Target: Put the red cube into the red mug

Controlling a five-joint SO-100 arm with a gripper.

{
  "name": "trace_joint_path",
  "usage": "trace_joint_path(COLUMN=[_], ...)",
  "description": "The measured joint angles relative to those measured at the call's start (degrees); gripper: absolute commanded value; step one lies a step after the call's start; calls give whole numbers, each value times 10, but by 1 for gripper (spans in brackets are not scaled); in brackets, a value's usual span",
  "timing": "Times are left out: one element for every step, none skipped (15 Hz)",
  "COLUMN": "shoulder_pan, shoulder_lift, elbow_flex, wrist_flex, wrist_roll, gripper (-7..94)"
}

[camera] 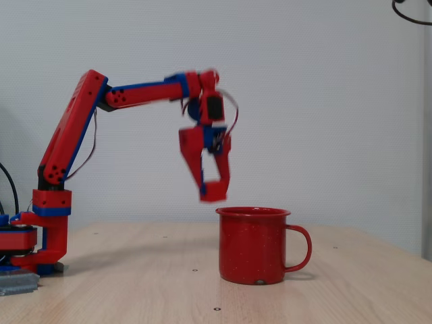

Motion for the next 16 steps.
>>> trace_joint_path(shoulder_pan=[11,22,37,57,81,109,135,160,180,191,200,213,214,208,211,221], shoulder_lift=[5,6,7,14,15,17,17,26,69,101,114,125,125,125,134,155], elbow_flex=[-40,-82,-129,-159,-183,-185,-184,-172,-112,-59,-25,33,87,141,192,239], wrist_flex=[13,28,32,32,32,32,30,25,-18,-47,-69,-109,-128,-163,-192,-218], wrist_roll=[-18,-23,-23,-23,-23,-29,-46,-56,-65,-76,-80,-77,-76,-77,-78,-79], gripper=[0,0,0,0,0,0,0,0,0,0,0,0,0,0,0,0])
